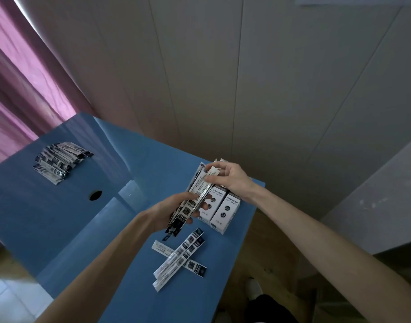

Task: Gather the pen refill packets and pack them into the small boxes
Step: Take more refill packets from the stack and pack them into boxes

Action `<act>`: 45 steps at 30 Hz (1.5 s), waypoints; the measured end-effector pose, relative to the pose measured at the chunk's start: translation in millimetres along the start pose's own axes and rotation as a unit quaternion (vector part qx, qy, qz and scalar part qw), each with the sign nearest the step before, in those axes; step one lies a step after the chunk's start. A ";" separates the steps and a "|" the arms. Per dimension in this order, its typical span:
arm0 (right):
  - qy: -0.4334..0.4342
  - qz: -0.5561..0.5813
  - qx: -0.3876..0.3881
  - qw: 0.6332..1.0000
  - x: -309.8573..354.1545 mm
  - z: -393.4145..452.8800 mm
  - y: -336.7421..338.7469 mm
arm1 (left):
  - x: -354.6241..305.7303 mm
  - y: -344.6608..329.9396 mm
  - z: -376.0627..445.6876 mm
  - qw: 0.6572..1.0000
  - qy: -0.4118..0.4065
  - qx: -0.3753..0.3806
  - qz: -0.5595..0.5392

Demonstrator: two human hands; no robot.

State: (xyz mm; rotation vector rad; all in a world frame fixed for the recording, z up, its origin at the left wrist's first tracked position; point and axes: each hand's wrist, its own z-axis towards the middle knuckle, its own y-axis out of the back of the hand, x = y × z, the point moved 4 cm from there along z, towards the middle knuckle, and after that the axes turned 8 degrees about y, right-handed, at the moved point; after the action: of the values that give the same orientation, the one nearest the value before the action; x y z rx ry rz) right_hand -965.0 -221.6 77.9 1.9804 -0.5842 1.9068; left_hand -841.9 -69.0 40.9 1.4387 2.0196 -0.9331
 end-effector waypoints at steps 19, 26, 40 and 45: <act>0.087 -0.109 -0.080 0.987 22.0 16.7 27.4 | -10.5 -4.8 -6.3 0.996 -0.029 0.039 -0.081; 0.138 -0.246 -0.022 0.959 32.7 14.7 17.9 | -5.0 -2.4 -8.2 0.998 -0.028 0.044 -0.037; 0.215 -0.616 0.256 0.713 37.9 26.3 -20.7 | -0.1 9.2 -9.6 0.999 0.015 0.037 0.025; 0.202 -0.673 0.297 0.647 26.9 23.0 -39.7 | 4.6 11.1 -15.4 0.995 0.043 0.002 0.084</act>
State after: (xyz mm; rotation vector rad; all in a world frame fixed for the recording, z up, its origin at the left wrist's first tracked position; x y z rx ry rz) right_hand -924.6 -200.7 105.4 1.2723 1.4406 1.3292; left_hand -832.8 -52.1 44.8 1.6493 1.9215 -0.8169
